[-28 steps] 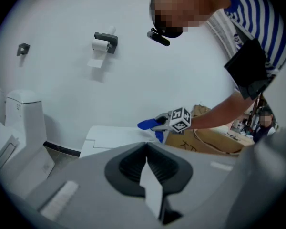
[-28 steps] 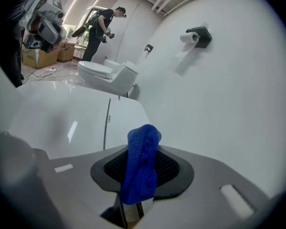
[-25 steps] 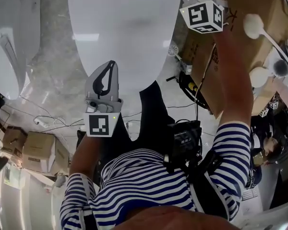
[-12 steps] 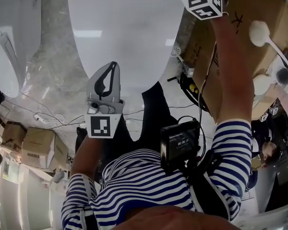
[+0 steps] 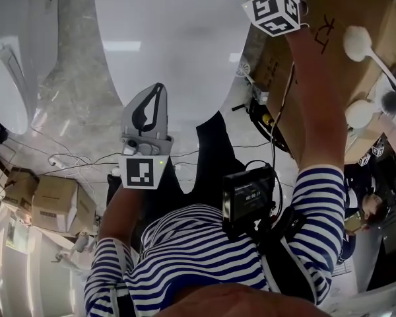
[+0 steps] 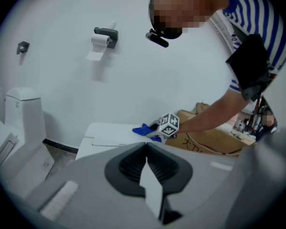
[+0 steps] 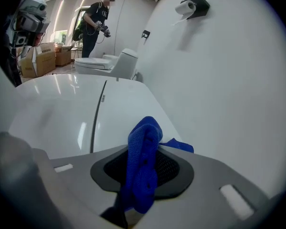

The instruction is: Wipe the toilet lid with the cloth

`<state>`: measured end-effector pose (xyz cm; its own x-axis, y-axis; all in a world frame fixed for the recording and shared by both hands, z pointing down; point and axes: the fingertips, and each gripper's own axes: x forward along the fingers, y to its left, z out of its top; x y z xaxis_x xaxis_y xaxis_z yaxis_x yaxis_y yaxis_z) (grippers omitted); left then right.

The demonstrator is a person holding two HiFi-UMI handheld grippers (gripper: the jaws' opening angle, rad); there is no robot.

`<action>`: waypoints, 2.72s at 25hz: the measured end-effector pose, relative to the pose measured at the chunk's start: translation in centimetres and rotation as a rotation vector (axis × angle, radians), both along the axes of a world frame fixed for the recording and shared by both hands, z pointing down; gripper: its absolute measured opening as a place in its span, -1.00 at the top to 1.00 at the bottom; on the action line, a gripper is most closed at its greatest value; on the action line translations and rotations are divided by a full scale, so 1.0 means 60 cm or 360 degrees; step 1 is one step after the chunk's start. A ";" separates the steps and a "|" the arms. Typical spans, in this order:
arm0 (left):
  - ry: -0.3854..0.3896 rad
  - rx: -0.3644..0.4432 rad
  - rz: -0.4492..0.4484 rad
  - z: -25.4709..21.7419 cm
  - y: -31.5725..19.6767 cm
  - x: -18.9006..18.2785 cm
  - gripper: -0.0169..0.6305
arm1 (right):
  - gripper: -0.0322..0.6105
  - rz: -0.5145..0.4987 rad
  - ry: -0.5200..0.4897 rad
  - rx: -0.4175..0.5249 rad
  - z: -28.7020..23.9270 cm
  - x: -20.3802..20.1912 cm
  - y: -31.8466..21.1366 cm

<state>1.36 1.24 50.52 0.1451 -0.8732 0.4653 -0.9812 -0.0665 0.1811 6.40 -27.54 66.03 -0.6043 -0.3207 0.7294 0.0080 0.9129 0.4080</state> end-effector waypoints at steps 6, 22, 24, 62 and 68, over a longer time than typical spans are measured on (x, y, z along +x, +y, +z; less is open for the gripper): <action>0.0003 0.0020 0.0013 -0.010 0.007 -0.005 0.94 | 0.53 -0.0068 0.0002 -0.0045 0.010 0.025 0.100; 0.0013 0.0062 0.0037 -0.031 0.028 0.001 0.94 | 0.53 -0.0275 0.0094 -0.0363 0.033 0.137 0.458; 0.0006 0.0072 0.0045 -0.034 0.035 0.000 0.94 | 0.53 -0.0306 0.0111 -0.0413 0.034 0.150 0.509; -0.0029 0.0170 -0.0025 -0.119 0.102 -0.026 0.94 | 0.51 -0.0188 -0.0197 -0.0771 -0.145 0.119 0.770; -0.0065 0.0228 -0.0051 -0.211 0.107 -0.037 0.94 | 0.51 0.0162 -0.0520 -0.0653 -0.314 0.068 0.667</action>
